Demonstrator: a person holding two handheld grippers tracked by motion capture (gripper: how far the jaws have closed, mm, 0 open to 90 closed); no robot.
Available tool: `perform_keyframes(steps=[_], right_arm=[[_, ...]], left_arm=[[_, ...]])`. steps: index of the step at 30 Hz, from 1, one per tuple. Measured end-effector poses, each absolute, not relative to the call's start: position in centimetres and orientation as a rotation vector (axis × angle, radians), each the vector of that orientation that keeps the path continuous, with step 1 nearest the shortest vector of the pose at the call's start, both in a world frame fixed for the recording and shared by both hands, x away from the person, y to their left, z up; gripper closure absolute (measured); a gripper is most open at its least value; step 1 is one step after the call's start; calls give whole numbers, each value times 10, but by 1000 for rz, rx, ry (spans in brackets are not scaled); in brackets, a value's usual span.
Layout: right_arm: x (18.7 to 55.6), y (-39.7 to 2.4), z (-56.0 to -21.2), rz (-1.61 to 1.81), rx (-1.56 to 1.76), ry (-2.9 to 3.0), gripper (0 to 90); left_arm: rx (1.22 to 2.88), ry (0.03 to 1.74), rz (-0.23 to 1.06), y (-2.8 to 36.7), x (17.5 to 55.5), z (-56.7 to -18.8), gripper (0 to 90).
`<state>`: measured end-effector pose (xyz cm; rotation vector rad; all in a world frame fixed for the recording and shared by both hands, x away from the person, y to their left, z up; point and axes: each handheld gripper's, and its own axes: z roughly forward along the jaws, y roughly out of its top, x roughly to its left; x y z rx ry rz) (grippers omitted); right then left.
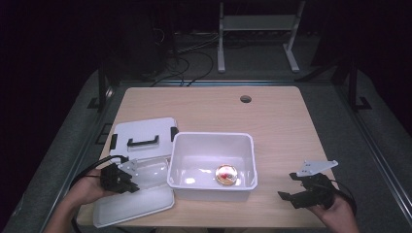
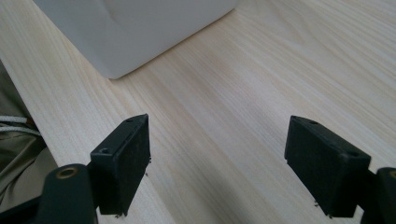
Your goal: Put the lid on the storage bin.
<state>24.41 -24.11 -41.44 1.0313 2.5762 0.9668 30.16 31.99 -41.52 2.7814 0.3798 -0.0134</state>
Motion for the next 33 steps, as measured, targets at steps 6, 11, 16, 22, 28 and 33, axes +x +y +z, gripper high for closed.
perform_keyframes(steps=[6, 11, 16, 22, 28, 33], right_arm=[[244, -242, -414, 974, 1038, 2570, 218], [245, -243, -415, 984, 1039, 2570, 218], [247, -237, -419, 951, 1028, 2600, 216], [249, -234, -421, 947, 1026, 2607, 215], [251, -231, -423, 939, 1022, 2614, 215], [252, -230, -424, 924, 1021, 2621, 214]], left_arm=[[2783, 384, 6, 331, 298, -401, 894], [2759, 393, 14, 342, 295, -381, 893], [2759, 399, 41, 352, 297, -360, 894], [2771, 405, 99, 360, 296, -330, 893], [2736, 405, 132, 365, 298, -302, 894], [2696, 366, 139, 356, 302, -286, 893]])
